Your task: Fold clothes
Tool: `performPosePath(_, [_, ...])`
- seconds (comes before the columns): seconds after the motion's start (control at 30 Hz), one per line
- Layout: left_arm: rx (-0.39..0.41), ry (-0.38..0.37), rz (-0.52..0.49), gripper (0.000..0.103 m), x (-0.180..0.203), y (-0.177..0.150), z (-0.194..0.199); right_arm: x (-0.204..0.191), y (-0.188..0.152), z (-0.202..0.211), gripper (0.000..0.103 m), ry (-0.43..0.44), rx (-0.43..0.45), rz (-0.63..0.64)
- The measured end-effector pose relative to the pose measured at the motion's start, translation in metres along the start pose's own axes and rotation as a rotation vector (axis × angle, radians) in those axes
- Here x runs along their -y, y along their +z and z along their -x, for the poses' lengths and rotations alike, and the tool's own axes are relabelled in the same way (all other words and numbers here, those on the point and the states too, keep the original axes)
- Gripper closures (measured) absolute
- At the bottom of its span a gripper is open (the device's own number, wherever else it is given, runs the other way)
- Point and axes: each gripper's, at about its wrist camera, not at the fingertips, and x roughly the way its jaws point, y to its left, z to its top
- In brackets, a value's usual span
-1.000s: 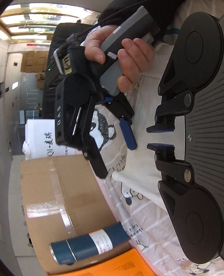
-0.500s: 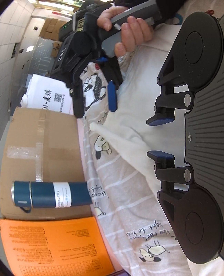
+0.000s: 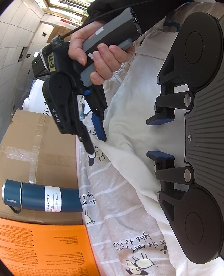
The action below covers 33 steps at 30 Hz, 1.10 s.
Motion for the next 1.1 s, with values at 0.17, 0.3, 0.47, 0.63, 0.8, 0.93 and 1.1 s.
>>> performPosePath(0.17, [0.033, -0.047, 0.024, 0.063, -0.003, 0.001, 0.005, 0.008, -0.007, -0.001, 0.100, -0.059, 0.040, 0.024])
performPosePath(0.3, [0.184, -0.186, 0.053, 0.058, 0.000, 0.007, 0.041, 0.009, -0.019, 0.036, 0.100, 0.082, 0.160, 0.060])
performPosePath(0.47, [0.271, -0.066, 0.019, 0.043, -0.004, 0.011, 0.072, 0.015, -0.050, 0.093, 0.100, 0.152, 0.312, 0.140])
performPosePath(0.63, [0.175, 0.119, 0.058, 0.040, -0.015, 0.003, 0.064, 0.030, -0.054, 0.096, 0.088, 0.124, 0.247, 0.092])
performPosePath(0.8, [0.134, 0.153, 0.026, 0.040, -0.015, -0.007, 0.064, 0.012, -0.031, 0.067, 0.042, 0.114, 0.195, 0.059])
performPosePath(0.93, [0.102, 0.176, 0.006, 0.040, -0.013, -0.016, 0.063, -0.001, -0.009, 0.025, 0.046, 0.027, 0.093, 0.003])
performPosePath(1.1, [0.080, 0.173, -0.011, 0.040, -0.011, -0.019, 0.058, -0.006, -0.003, -0.006, 0.088, -0.078, 0.054, 0.005])
